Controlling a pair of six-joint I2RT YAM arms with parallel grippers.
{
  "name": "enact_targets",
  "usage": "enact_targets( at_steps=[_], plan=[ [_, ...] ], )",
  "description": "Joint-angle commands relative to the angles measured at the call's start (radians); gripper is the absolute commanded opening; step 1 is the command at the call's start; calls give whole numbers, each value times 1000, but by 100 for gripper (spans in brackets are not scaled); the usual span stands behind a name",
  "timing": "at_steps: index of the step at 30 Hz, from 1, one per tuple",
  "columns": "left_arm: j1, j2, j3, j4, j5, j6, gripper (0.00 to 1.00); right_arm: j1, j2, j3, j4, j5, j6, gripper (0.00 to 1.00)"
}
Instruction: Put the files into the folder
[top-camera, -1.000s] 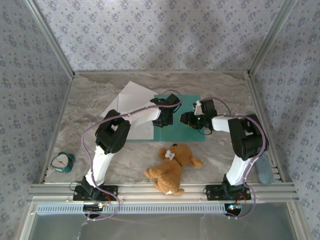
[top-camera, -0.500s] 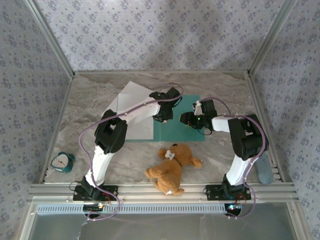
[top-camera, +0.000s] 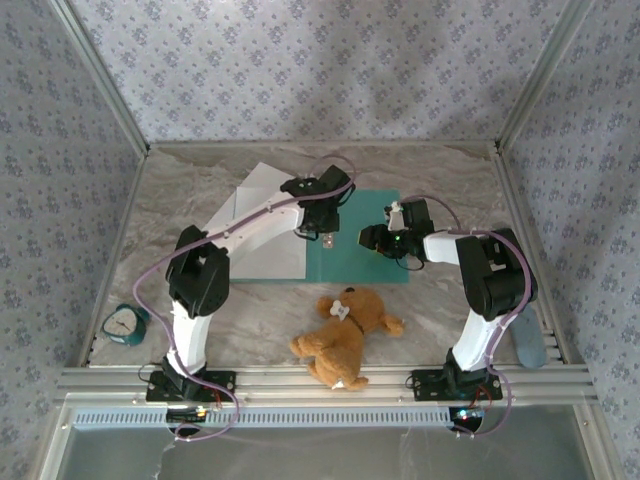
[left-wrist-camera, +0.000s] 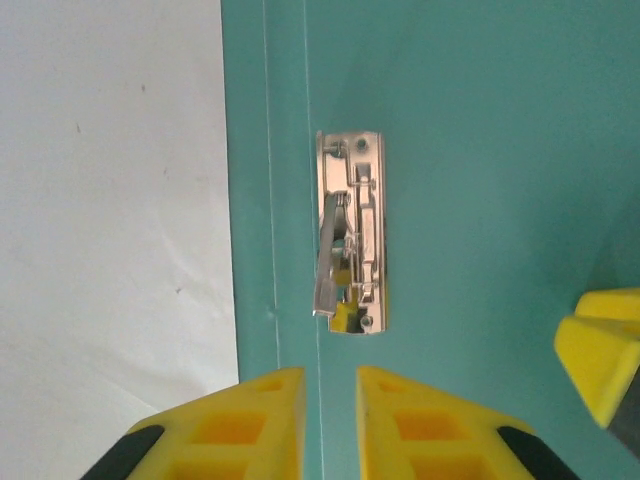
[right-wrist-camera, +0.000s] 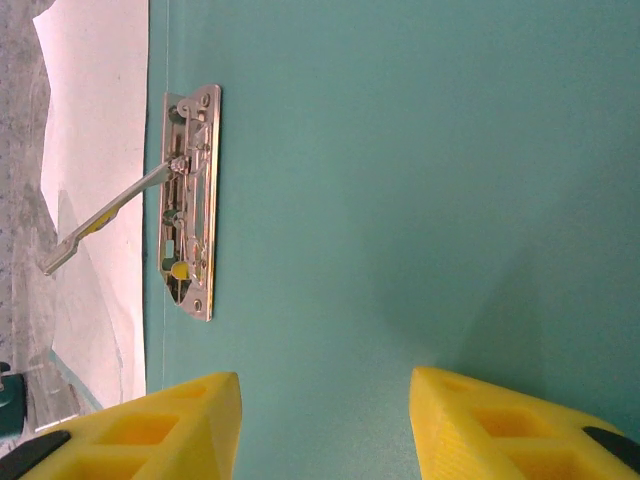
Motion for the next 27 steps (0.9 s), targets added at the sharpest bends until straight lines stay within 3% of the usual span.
enact_targets(
  at_steps=[1,7,12,27],
  plan=[
    [6,-24,-74,50,53,-3,18,-6,34,-9,-88,-6,-15,50],
    [18,-7,-160,113,75,-5,14,-18,39,2,-100,-11,-22,50],
    [39,44,-134,128,79,17,11,-21,37,3,-104,-5,-22,50],
    [123,284,307,81,75,182,11,-21,30,3,-122,-5,-23,50]
  ],
)
